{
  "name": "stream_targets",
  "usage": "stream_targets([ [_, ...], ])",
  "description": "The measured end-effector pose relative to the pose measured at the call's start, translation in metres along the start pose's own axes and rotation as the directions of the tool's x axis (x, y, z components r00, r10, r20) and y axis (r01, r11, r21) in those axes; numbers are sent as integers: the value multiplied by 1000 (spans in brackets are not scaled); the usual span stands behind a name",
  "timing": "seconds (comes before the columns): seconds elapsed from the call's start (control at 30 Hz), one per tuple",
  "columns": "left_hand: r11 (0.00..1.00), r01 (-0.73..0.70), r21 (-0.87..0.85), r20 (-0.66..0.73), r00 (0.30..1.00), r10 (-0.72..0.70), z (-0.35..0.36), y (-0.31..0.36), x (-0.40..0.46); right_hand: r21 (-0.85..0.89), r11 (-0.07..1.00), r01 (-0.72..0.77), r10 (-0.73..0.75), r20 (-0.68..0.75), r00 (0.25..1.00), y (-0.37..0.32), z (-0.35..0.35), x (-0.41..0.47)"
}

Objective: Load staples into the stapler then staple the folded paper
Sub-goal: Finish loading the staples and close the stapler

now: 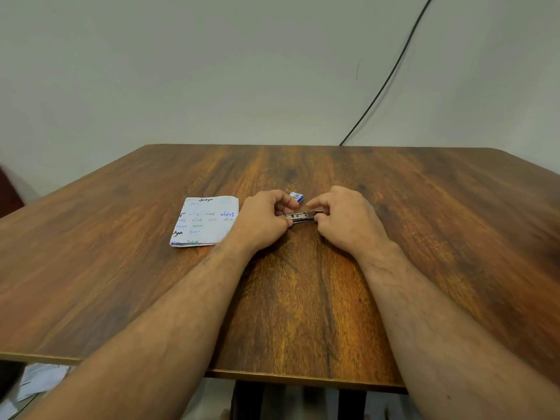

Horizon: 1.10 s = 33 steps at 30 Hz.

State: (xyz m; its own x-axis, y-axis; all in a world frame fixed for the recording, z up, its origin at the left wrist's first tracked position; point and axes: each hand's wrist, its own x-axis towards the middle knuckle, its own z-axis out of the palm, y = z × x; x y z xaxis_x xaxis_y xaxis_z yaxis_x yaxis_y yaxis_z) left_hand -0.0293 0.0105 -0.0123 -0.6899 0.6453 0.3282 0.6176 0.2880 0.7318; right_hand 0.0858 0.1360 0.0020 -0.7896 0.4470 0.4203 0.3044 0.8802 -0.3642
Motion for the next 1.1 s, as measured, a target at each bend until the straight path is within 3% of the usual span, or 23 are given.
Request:
stream_targets([
  [0.2, 995, 19, 98, -54, 998, -14, 0, 5, -2, -68, 983, -173, 175, 34, 984, 0, -6, -1],
  [0.33, 992, 16, 123, -94, 996, -5, 0, 7, -2, -87, 975, -204, 207, 36, 978, 2, -4, -1],
  [0.5, 999, 13, 47, -158, 987, -6, 1, 4, 0, -37, 985, -170, 167, -75, 983, 4, -1, 1],
  [0.77, 999, 20, -51, -220, 975, -30, -3, 4, 1, 264, 958, -110, 176, -237, 955, 5, 7, 8],
  [1.1, 998, -8, -68, -212, 977, -7, -4, 2, 1, 273, 960, 61, 55, -397, 916, 1, 2, 4],
])
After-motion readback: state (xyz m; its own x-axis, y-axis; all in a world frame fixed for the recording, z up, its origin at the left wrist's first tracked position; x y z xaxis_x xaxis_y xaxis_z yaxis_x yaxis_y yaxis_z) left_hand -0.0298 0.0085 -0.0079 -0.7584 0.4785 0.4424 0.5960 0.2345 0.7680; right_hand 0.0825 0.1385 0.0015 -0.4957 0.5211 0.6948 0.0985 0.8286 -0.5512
